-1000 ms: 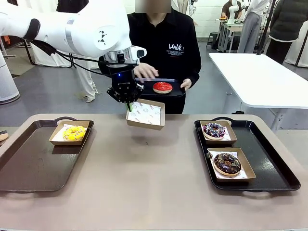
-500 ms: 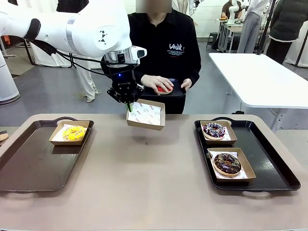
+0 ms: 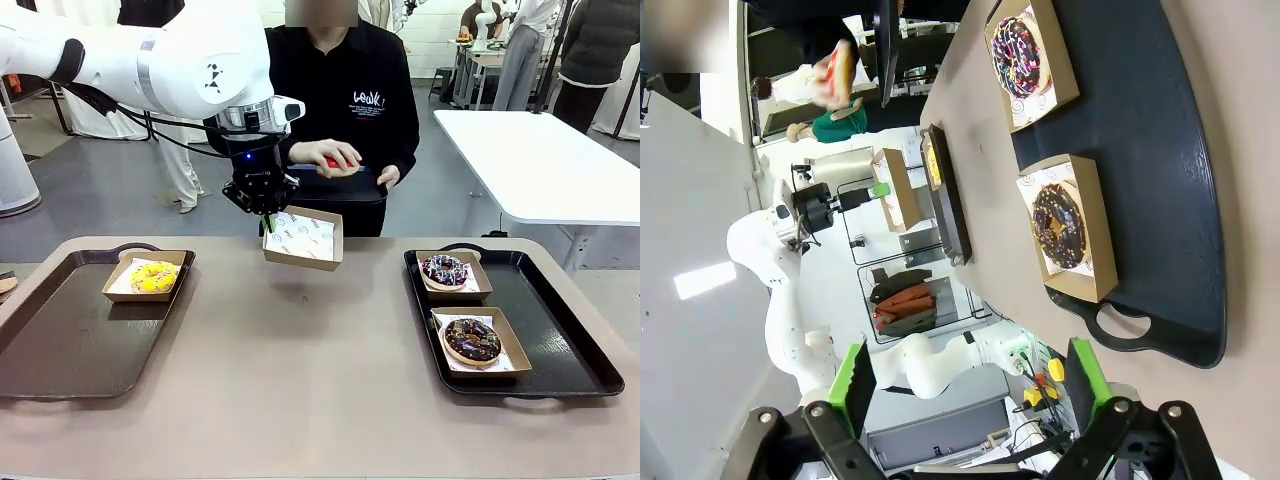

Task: Individually package the donuts and arrange them on the tray.
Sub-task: Place the picked Paper togo box on the Handle tray while simultaneously picking up another Paper togo box from the table with the other hand, then place the picked Paper togo box on the Handle tray.

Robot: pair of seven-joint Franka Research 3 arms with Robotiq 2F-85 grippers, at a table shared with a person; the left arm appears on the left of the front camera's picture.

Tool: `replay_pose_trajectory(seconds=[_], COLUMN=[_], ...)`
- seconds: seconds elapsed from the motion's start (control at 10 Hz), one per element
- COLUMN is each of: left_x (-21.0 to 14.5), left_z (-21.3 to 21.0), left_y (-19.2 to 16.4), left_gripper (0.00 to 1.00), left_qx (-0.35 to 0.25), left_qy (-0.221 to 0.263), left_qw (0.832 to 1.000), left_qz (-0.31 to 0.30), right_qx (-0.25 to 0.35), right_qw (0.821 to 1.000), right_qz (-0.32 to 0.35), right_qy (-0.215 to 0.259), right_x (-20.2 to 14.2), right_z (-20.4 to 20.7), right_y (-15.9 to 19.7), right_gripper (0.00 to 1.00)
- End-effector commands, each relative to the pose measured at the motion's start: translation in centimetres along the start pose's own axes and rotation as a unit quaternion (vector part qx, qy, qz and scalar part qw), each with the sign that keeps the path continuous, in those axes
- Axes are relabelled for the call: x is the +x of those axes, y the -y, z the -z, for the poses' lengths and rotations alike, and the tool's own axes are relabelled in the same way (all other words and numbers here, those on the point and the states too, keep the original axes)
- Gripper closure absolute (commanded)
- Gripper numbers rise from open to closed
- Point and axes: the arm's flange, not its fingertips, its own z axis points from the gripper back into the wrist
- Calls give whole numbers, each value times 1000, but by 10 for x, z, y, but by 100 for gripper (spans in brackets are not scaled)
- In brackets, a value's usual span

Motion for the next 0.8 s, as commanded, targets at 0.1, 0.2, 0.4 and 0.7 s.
replay_pose_trajectory(seconds=[0.1, 0.2, 0.4, 0.7], left_x=[-2, -2, -2, -2], left_z=[1, 1, 1, 1], left_y=[-2, -2, -2, -2], left_gripper=[100, 100, 100, 100], left_qx=[0, 0, 0, 0], left_qy=[2, 2, 2, 2], left_qw=[1000, 1000, 1000, 1000], left_qz=[3, 3, 3, 3], right_qx=[5, 5, 5, 5], right_qw=[1000, 1000, 1000, 1000], right_qz=[6, 6, 6, 6], right_qy=[-2, -2, -2, -2], right_x=[-1, -1, -1, -1], right_z=[-3, -3, -3, -3], right_y=[-1, -1, -1, -1], right_gripper=[0, 0, 0, 0])
